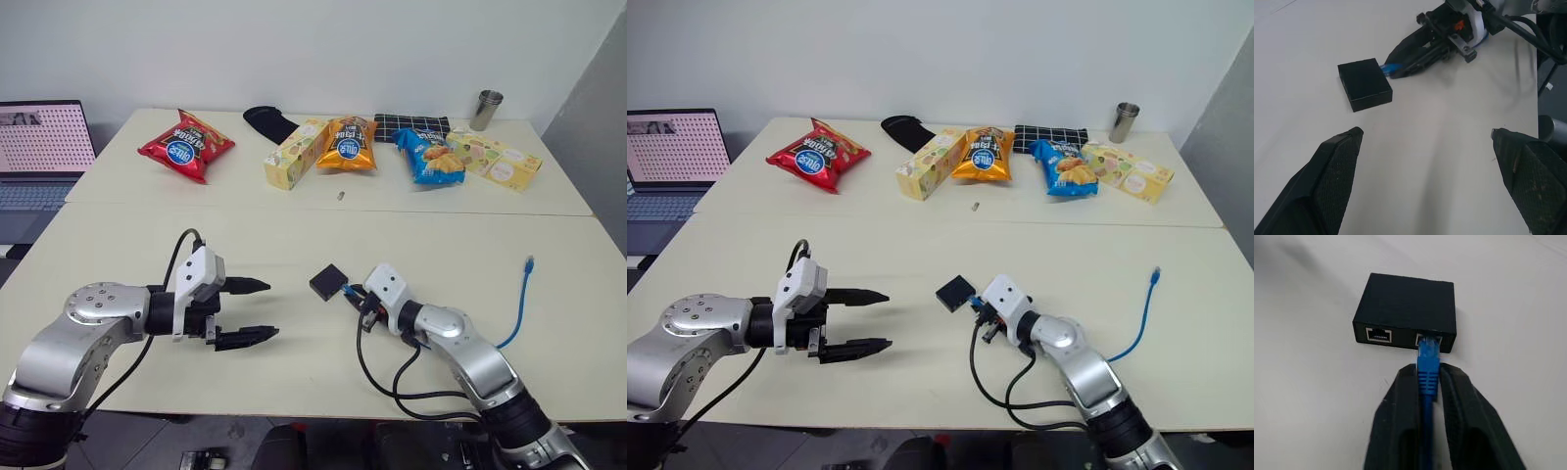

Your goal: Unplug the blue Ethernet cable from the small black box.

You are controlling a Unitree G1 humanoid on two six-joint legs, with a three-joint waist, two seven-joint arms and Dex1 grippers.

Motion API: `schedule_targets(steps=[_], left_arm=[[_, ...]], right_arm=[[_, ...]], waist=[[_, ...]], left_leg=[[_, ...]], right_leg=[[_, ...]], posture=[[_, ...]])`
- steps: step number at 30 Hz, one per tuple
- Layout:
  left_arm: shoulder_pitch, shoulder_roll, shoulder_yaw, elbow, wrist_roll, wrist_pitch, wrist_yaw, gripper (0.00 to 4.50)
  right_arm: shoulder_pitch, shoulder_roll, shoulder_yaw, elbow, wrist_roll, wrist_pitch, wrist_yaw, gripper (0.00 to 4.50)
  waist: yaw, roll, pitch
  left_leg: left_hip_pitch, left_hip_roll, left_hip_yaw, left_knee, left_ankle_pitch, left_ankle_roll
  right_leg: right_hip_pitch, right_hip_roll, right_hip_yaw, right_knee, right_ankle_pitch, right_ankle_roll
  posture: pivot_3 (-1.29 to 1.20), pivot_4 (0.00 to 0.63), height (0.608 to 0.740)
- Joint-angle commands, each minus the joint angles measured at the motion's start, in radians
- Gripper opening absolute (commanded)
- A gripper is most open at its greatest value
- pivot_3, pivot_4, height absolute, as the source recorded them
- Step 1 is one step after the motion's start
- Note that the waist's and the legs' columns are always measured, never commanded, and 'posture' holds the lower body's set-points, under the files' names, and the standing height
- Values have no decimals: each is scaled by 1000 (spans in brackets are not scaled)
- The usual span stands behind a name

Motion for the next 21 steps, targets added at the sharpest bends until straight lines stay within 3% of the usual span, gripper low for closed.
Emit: schedule_targets(steps=[1,7,11,17,21], left_arm=[[-30,-27,10,17,-41,47,29,4500],[-101,-107,10,44,-178,220,74,4500],[-153,-178,13,71,-245,310,128,4500],[-190,-243,39,94,-307,375,196,4500],[-194,-275,44,106,-330,392,227,3873]], right_arm=[[-39,-68,-3,-70,-35,-135,83,149],[-130,-202,46,-5,-167,-592,195,147],[-207,-219,38,72,-209,-820,205,146],[-245,-206,25,125,-214,-916,214,145],[-248,-198,13,123,-229,-948,204,145]], waist=[[0,0,0],[-4,1,1],[-3,0,0],[-3,0,0],[-3,0,0]], left_leg=[[0,0,0,0,0,0],[0,0,0,0,0,0],[0,0,0,1,0,0],[0,1,0,1,0,0],[0,1,0,1,0,0]], right_leg=[[0,0,0,0,0,0],[0,0,0,0,0,0],[0,0,0,0,0,0],[0,0,0,1,0,0],[0,0,0,1,0,0]], posture=[[0,150,740],[0,150,740],[0,150,740],[0,150,740],[0,150,740]])
